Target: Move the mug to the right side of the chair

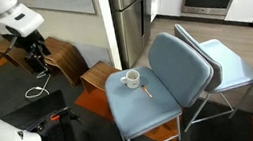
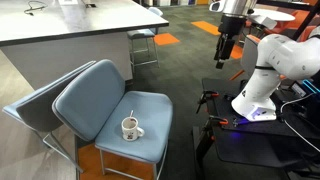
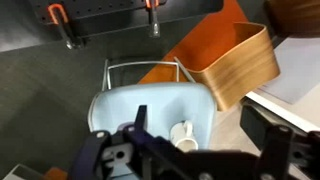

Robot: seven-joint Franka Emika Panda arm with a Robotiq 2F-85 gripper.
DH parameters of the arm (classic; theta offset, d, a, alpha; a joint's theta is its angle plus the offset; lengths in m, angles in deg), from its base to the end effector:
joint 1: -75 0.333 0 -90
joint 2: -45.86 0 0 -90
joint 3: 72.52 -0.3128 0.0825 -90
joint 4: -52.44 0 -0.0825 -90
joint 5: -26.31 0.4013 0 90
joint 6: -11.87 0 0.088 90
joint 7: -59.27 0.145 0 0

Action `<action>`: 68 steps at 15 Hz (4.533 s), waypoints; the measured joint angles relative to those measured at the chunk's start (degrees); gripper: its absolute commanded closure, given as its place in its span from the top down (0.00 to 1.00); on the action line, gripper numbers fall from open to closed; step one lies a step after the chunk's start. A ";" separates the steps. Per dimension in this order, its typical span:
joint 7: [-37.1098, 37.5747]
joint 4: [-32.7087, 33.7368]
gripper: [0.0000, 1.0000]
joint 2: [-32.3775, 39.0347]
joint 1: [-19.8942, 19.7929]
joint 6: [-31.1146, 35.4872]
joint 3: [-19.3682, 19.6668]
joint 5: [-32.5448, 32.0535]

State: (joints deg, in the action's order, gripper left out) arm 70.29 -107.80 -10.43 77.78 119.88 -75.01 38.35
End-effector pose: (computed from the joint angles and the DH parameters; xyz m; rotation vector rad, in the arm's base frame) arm 0.2909 0.0475 0.4215 -2.9553 0.2614 -0.0723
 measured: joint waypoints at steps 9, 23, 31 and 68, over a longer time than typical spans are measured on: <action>-0.17 0.13 1.00 0.09 -0.05 0.00 0.00 0.00; 8.57 19.20 1.00 39.84 -0.57 19.33 -3.04 1.19; 12.19 39.63 1.00 70.31 -0.53 26.50 -2.84 13.12; 20.87 57.79 0.44 105.29 -0.04 39.97 -0.38 17.05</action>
State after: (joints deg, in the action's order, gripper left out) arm 91.16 -50.01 94.86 77.74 159.86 -75.39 55.40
